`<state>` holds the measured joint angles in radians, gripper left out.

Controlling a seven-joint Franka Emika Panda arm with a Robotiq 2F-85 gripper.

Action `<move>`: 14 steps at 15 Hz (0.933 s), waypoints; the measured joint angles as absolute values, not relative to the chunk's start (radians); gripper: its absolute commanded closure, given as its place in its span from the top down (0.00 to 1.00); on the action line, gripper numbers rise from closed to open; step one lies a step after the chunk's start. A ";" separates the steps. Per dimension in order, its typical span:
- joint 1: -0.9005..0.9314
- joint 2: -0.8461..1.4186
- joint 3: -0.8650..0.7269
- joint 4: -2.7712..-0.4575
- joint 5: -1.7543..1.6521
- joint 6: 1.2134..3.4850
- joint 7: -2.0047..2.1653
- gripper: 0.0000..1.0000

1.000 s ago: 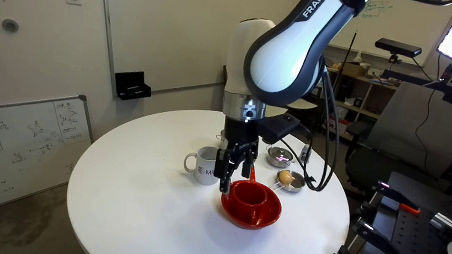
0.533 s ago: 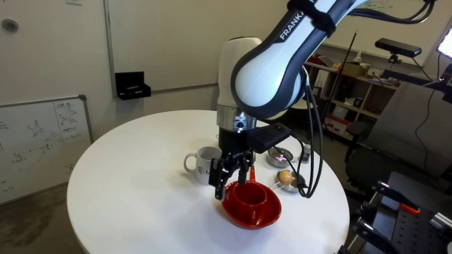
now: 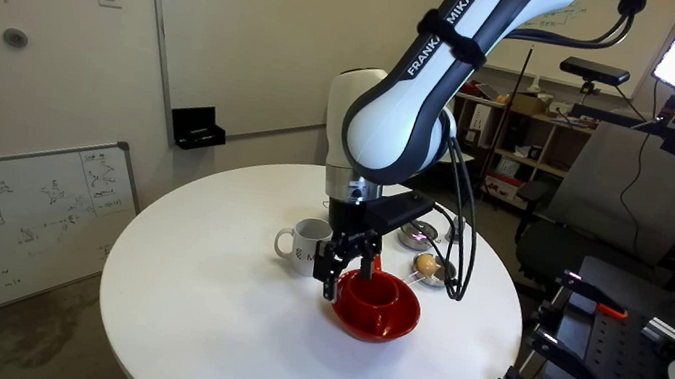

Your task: Remove the mug from the bowl and put it on the table

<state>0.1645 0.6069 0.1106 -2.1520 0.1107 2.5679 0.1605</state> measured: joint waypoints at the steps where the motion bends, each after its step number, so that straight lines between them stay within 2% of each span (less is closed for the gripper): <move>1: 0.164 0.607 0.109 -2.152 0.111 2.568 0.168 1.00; 2: 0.165 0.608 0.107 -2.152 0.111 2.568 0.177 0.90; 4: 0.165 0.608 0.105 -2.152 0.111 2.568 0.190 0.84; 5: 0.164 0.608 0.104 -2.152 0.111 2.568 0.197 0.84; 6: 0.165 0.608 0.104 -2.152 0.112 2.568 0.202 0.77; 8: 0.165 0.608 0.103 -2.152 0.112 2.567 0.212 0.75; 9: 0.165 0.608 0.103 -2.152 0.112 2.567 0.215 0.67; 11: 0.165 0.608 0.101 -2.152 0.113 2.565 0.221 0.64; 12: 0.165 0.608 0.100 -2.152 0.113 2.563 0.223 0.59; 14: 0.165 0.609 0.098 -2.152 0.113 2.555 0.228 0.61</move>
<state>0.1645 0.6090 0.0981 -2.1521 0.1132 2.5553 0.2284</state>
